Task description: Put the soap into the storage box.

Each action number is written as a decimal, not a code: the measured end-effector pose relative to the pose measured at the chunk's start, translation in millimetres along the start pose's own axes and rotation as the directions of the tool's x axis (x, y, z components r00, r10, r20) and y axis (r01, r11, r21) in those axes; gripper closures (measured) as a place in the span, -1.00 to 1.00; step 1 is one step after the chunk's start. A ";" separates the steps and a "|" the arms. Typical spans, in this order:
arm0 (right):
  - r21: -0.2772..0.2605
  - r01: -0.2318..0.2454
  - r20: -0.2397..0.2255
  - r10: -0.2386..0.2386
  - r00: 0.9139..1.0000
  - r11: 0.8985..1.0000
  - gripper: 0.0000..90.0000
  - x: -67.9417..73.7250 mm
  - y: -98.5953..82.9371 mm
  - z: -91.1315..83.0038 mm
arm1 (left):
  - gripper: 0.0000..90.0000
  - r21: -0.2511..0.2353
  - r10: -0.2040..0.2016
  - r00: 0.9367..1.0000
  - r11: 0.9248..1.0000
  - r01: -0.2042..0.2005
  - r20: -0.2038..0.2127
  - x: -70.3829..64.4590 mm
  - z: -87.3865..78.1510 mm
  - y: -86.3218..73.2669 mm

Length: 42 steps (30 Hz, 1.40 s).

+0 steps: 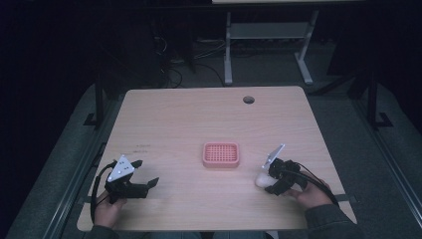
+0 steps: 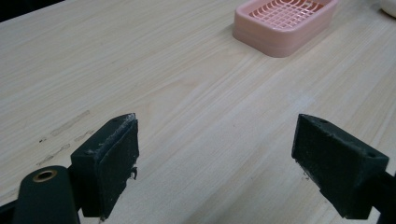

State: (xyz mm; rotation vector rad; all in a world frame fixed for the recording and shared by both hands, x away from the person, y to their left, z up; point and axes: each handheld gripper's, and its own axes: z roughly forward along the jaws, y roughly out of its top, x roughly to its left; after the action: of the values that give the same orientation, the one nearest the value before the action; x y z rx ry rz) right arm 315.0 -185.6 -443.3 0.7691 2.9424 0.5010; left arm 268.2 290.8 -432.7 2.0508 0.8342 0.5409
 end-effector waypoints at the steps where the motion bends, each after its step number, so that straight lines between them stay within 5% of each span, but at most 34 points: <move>1: 0.001 -0.002 -0.003 0.002 1.000 1.000 0.02 0.2 0.3 0.4 | -0.68 0.000 0.000 1.000 1.000 0.000 0.000 0.0 -0.1 0.0; 19: 0.037 0.045 0.029 -0.046 0.999 0.998 0.09 6.4 6.0 0.2 | -0.68 -0.008 -0.014 1.000 1.000 0.013 -0.005 0.7 -0.6 -0.6; 42: -0.036 0.051 0.021 -0.050 0.999 0.998 0.09 4.3 13.6 -22.8 | -0.68 -0.007 -0.007 1.000 1.000 0.007 -0.006 1.5 -1.8 -0.4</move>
State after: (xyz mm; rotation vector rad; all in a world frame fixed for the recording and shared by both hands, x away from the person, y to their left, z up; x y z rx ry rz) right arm 314.5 -179.0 -417.3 0.6905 2.9173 0.5379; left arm 268.0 292.9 -431.9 2.0400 0.8408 0.5454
